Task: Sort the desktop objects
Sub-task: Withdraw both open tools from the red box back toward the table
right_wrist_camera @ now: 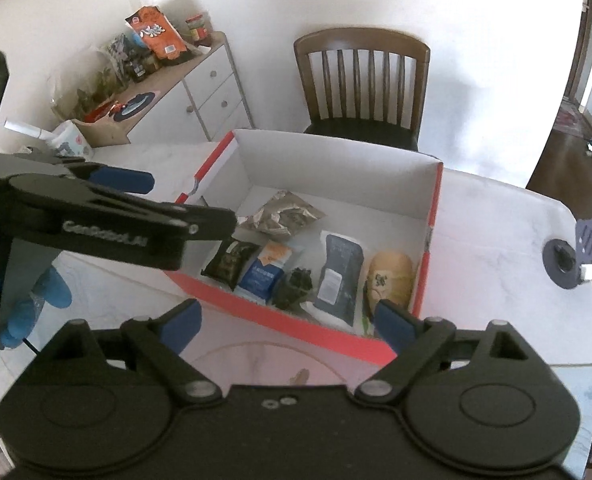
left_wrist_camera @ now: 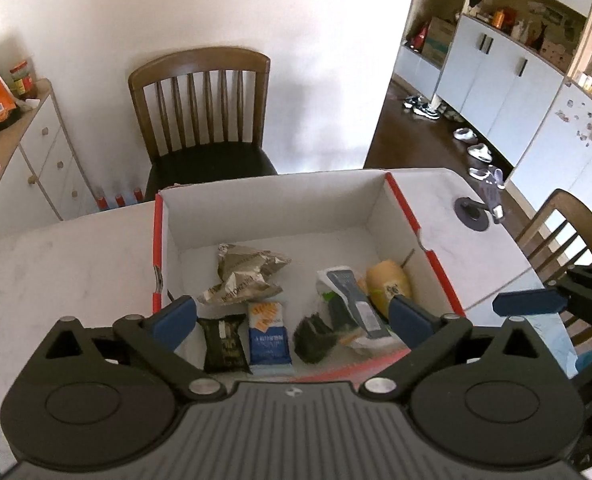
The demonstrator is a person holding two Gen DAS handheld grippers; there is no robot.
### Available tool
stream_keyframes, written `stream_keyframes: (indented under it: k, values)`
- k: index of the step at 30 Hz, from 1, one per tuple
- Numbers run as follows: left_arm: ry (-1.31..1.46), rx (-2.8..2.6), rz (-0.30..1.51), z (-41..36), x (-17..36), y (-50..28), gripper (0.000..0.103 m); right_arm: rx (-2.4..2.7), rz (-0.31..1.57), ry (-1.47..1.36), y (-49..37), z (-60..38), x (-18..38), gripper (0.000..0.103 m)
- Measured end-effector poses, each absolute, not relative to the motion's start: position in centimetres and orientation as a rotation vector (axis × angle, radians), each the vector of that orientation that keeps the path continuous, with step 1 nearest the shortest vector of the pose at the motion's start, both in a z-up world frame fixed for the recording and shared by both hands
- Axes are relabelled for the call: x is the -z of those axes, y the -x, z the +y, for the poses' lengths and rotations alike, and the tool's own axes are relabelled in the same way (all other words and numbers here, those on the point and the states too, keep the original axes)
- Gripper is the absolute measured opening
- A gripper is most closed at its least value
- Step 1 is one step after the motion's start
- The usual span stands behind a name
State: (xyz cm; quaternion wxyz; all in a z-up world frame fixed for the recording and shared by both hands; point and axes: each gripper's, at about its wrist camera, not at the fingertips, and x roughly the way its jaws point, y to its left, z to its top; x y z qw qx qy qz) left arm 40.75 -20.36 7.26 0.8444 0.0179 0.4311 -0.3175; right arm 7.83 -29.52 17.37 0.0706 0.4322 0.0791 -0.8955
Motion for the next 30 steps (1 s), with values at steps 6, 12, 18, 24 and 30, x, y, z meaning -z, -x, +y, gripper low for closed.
stream_keyframes:
  k: [6, 12, 18, 24, 30]
  values:
    - [-0.034, 0.700, 0.898, -19.7, -7.7, -38.7, 0.103, 2.715, 0.230, -1.291, -9.5, -29.5, -17.6, 0.094]
    - [-0.016, 0.711, 0.892, -18.5, -8.0, -37.0, 0.103, 2.738, 0.233, -1.292, -11.1, -29.9, -17.7, 0.095]
    - [-0.012, 0.721, 0.884, -17.1, -8.0, -35.2, 0.103, 2.754, 0.215, -1.290, -13.0, -30.4, -17.5, 0.095]
    - [-0.002, 0.720, 0.877, -14.9, -7.9, -33.6, 0.103, 2.775, 0.209, -1.291, -14.8, -31.0, -17.3, 0.095]
    - [0.002, 0.729, 0.872, -12.7, -7.9, -32.0, 0.103, 2.801, 0.202, -1.287, -16.7, -32.1, -17.3, 0.095]
